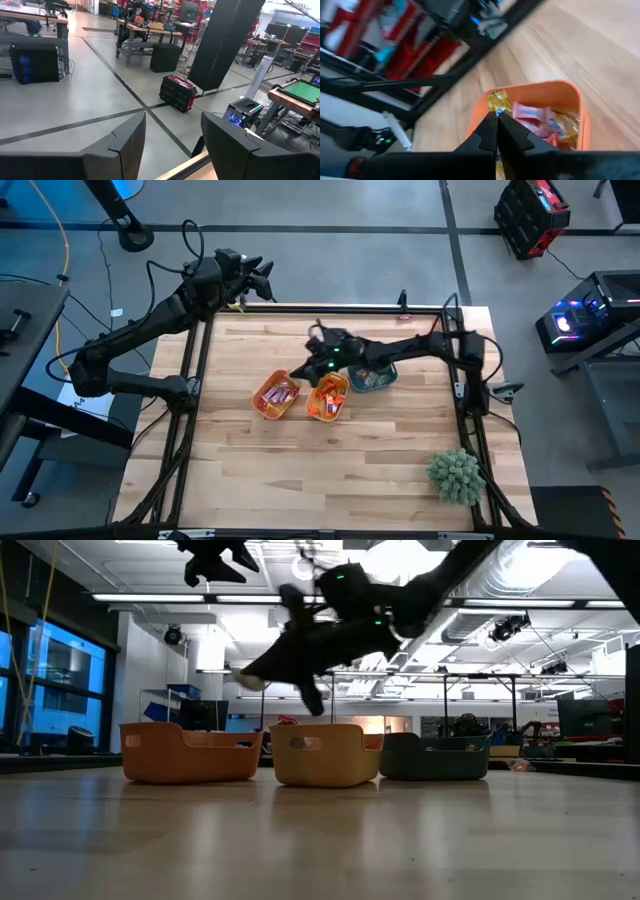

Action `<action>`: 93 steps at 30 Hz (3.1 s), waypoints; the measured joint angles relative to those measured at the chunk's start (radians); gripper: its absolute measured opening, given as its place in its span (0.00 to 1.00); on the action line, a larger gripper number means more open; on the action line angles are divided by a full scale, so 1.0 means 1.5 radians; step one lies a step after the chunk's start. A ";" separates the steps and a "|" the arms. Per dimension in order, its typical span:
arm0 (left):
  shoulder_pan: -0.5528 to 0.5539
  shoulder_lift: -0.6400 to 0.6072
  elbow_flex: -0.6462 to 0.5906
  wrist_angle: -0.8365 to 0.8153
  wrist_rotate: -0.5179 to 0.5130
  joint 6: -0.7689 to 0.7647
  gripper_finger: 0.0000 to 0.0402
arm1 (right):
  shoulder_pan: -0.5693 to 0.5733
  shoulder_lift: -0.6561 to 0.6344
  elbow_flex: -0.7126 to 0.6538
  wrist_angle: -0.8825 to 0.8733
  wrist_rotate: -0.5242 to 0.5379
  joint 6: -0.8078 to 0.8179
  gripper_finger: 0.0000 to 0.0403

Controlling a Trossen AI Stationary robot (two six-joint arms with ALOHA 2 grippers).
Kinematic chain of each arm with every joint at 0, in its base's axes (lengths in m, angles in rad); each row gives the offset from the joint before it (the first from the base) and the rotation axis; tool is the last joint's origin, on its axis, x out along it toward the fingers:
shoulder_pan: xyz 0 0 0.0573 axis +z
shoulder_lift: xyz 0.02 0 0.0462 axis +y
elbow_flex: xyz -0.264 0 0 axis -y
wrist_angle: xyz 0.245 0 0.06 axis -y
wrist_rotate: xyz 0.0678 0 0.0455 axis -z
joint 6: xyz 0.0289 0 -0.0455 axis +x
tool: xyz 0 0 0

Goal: Sort candy
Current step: Put the yellow candy into the orange bin, then put the red candy into the orange bin

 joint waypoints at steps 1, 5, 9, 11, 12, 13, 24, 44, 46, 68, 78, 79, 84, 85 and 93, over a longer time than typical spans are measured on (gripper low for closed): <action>0.000 0.000 0.000 0.000 0.000 -0.005 0.46 | 0.001 0.013 0.025 -0.031 0.002 0.002 0.01; 0.000 0.000 0.000 0.000 0.001 -0.025 0.46 | -0.001 0.049 0.101 -0.165 -0.008 -0.046 0.07; 0.000 0.000 0.000 -0.001 0.008 -0.028 0.46 | 0.000 0.043 0.135 -0.205 -0.028 -0.111 0.18; 0.000 0.000 0.000 -0.001 0.011 -0.028 0.46 | 0.000 0.034 0.140 -0.220 -0.030 -0.135 0.24; 0.000 0.000 0.000 -0.001 0.011 -0.028 0.46 | -0.002 0.030 0.145 -0.235 -0.033 -0.154 0.27; 0.000 0.000 0.000 -0.001 0.012 -0.028 0.46 | -0.007 0.023 0.149 -0.263 -0.040 -0.178 0.29; 0.000 0.000 0.000 -0.004 0.012 -0.011 0.46 | -0.157 -0.179 0.064 -0.647 0.256 -0.317 0.34; 0.003 0.000 0.000 -0.022 0.012 -0.012 0.46 | -0.486 -0.195 -0.221 -0.449 0.423 0.214 0.34; 0.003 0.000 0.000 -0.022 0.012 -0.008 0.46 | -0.493 -0.181 -0.220 -0.416 0.424 0.244 0.34; 0.003 0.000 0.000 -0.044 0.012 0.008 0.46 | -0.487 -0.145 -0.213 -0.416 0.389 0.189 0.03; 0.023 0.000 0.000 -0.037 0.011 0.017 0.46 | -0.305 -0.258 -0.214 -0.229 0.189 0.031 0.00; 0.026 0.000 0.000 -0.034 0.011 0.011 0.46 | -0.279 -0.261 -0.213 -0.196 0.167 0.029 0.00; 0.036 0.000 0.000 -0.033 0.011 -0.011 0.46 | -0.167 -0.242 -0.210 -0.075 0.133 0.055 0.00; 0.037 0.000 0.000 -0.033 0.011 -0.013 0.46 | -0.147 -0.232 -0.206 -0.064 0.134 0.056 0.00; 0.038 0.000 0.000 -0.034 0.012 -0.036 0.46 | -0.053 -0.119 -0.109 -0.019 0.089 0.011 0.00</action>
